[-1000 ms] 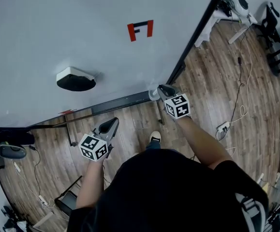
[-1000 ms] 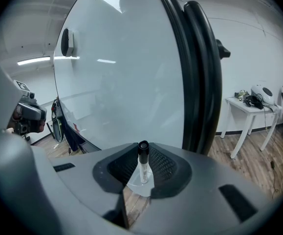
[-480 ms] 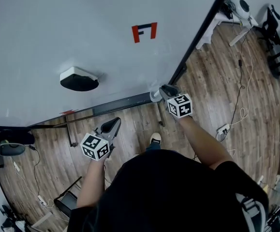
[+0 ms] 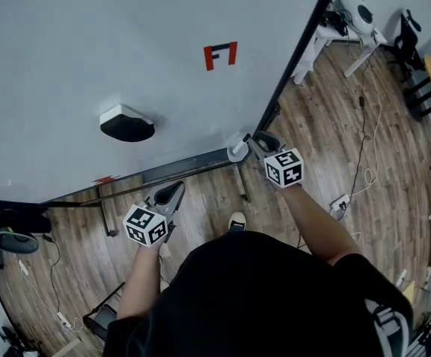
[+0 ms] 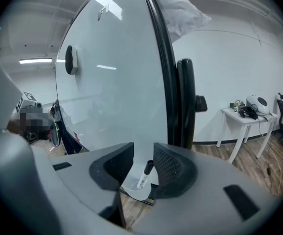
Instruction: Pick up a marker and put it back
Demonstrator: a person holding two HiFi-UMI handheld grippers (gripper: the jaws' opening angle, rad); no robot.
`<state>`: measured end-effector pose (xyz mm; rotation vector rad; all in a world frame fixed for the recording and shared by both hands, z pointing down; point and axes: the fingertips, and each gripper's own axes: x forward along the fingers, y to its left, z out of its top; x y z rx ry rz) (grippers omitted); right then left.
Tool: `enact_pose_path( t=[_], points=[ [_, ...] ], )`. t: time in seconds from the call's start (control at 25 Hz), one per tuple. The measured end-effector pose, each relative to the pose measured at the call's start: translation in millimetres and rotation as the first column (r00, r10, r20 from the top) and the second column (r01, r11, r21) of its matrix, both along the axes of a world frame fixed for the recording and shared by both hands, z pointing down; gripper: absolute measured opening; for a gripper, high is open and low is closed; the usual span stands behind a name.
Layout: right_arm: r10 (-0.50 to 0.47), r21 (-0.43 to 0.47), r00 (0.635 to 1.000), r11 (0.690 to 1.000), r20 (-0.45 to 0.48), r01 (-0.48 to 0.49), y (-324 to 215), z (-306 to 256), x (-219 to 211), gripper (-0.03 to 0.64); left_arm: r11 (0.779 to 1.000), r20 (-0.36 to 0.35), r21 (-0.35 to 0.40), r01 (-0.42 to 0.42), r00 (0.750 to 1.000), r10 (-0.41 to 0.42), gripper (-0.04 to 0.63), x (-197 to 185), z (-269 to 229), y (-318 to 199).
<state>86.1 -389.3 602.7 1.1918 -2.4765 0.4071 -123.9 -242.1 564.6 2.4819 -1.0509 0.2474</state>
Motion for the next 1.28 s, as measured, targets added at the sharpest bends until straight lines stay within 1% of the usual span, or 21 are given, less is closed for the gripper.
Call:
enact_pose_path(
  t=[0.28,0.56,0.8,1.08,1.28],
  points=[
    [-0.041,0.101,0.999,0.994,0.020,0.039,27,-53,-5,0.109,0.999,0.002,0.027,-0.030,1.000,0.030,0.015,1,-9,2],
    [-0.036,0.149,0.999,0.988,0.033,0.031,52,-86,-1,0.093,0.997,0.014,0.051,-0.056,0.998,0.055,0.015,0,-20,9],
    [-0.018,0.141,0.999,0.990,0.042,0.012,69,-90,8,0.086,0.995,0.015,0.068,-0.073,0.997,0.072,0.015,2,-28,15],
    [0.006,0.110,0.998,0.994,0.056,-0.012,86,-82,11,0.059,0.995,0.014,0.069,-0.071,0.997,0.070,0.015,-2,-27,25],
    [-0.003,0.096,0.998,0.995,0.070,-0.004,98,-79,8,0.040,0.996,0.013,0.067,-0.067,0.998,0.067,0.015,-5,-27,35]
  ],
)
